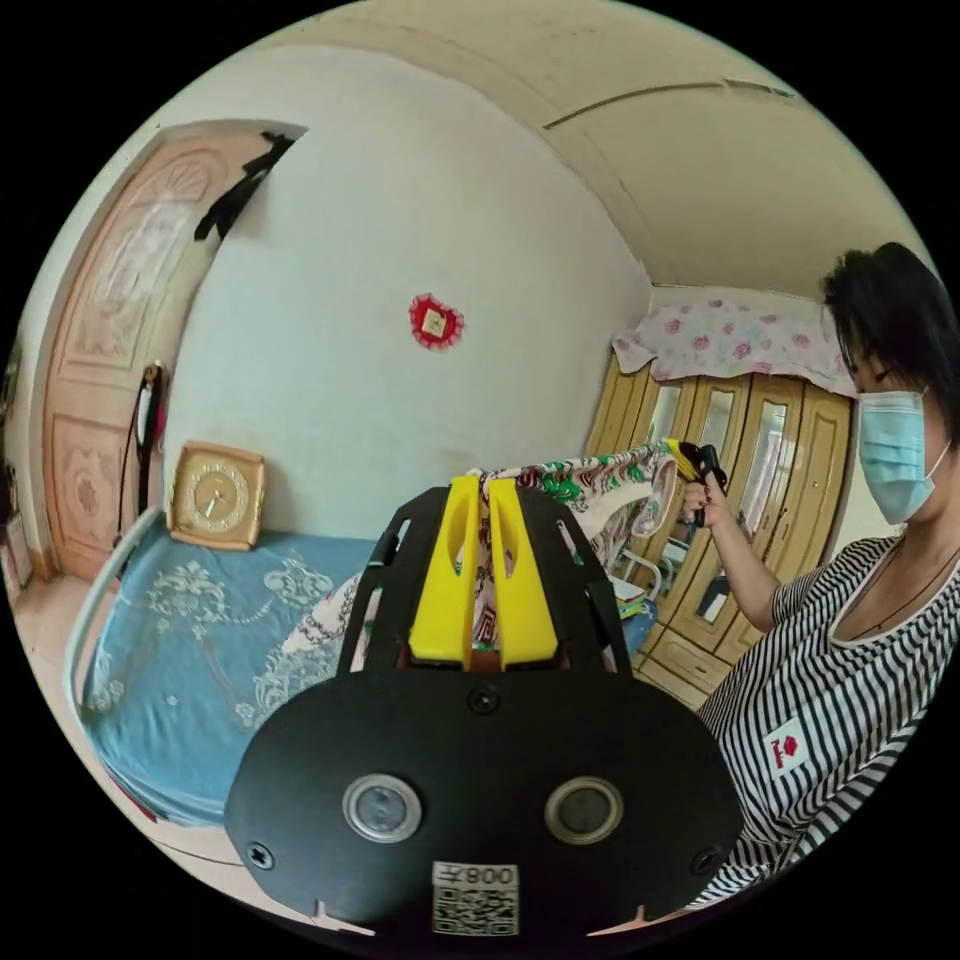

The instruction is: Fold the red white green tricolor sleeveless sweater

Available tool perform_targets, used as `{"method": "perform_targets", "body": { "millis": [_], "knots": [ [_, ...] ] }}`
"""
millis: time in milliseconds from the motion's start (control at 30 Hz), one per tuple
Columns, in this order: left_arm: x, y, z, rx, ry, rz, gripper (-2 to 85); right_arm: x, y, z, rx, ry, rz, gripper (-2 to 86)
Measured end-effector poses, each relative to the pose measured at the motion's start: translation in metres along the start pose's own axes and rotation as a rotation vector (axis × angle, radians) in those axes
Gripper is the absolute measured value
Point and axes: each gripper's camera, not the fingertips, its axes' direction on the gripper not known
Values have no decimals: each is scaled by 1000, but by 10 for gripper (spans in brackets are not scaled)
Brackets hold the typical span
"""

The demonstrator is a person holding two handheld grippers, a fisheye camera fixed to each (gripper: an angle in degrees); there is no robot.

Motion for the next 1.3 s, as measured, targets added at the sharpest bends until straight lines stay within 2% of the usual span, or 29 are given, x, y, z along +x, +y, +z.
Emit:
{"method": "perform_targets", "body": {
  "millis": [367, 733, 1033, 1300],
  "knots": [
    [42, -23, -101, 204, -82, 212, 14, -104, 28, 41, 62, -45, -170, 2],
    [13, 24, -80, 215, -90, 191, 14, -144, 58, 157, 86, 13, -172, 2],
    [-72, 60, 29, 122, -127, 128, 15, -99, 55, 318, -13, 155, -50, 2],
    [-235, 124, 248, -126, -274, -78, 16, 48, 49, 511, -162, 212, 168, 2]
  ]
}}
